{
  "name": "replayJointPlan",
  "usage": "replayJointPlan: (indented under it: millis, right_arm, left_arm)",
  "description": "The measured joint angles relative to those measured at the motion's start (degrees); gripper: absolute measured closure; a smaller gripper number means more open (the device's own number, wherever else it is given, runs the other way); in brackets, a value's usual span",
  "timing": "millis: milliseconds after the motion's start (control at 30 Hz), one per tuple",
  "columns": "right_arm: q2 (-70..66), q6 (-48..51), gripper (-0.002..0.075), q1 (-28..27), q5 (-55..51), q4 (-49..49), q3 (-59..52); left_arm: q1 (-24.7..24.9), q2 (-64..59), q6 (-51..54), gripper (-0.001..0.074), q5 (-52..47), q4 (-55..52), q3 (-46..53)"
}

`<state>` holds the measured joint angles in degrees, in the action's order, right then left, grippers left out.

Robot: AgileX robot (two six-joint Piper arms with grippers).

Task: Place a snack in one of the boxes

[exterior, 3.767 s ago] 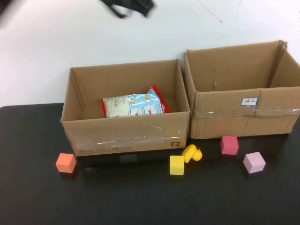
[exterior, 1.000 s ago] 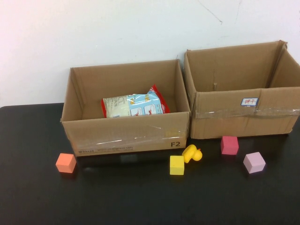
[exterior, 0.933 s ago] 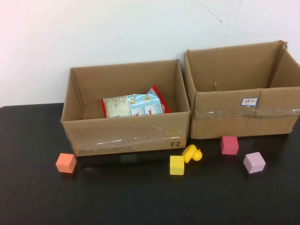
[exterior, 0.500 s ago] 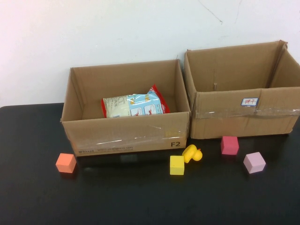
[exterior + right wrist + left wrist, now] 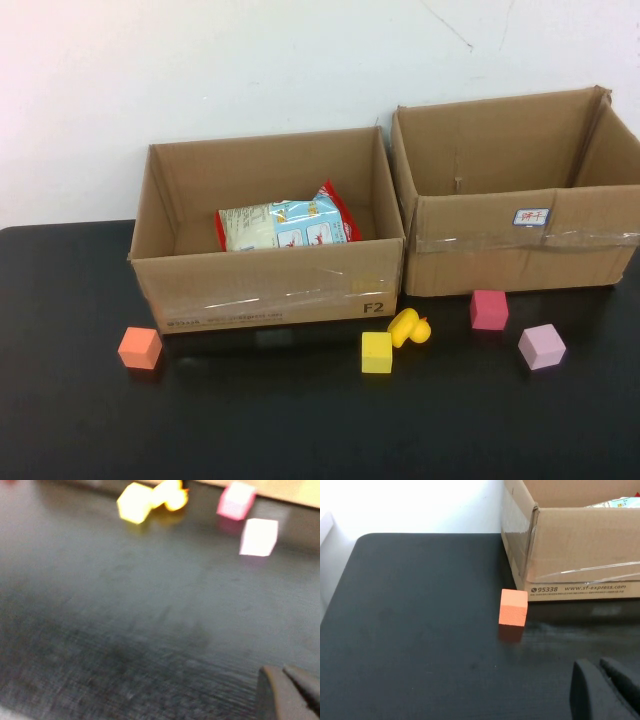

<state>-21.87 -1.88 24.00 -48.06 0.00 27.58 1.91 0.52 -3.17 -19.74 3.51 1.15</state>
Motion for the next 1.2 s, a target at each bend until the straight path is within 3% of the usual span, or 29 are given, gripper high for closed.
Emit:
replayJointPlan:
  millis: [333, 700, 1033, 1200]
  right_arm:
    - [6.2, 0.0, 0.0726, -21.0, -0.7, 0.8, 0.0]
    - [13.2, 0.5, 0.0726, -22.1, 1.2, 1.4, -1.6]
    - [19.1, 4.1, 0.0726, -22.1, 38.8, -3.7, -26.8]
    - [19.2, 3.5, 0.0726, -22.1, 31.1, -1.4, -29.1]
  left_arm:
    - [0.0, 0.0, 0.0, 0.0736, 0.0, -0.1, 0.0]
    - [0.0, 0.0, -0.1, 0.0736, 0.0, -0.1, 0.0]
    - [0.0, 0.0, 0.3, 0.0736, 0.0, -0.1, 0.0]
    - [0.0, 0.0, 0.3, 0.0736, 0.0, -0.1, 0.0]
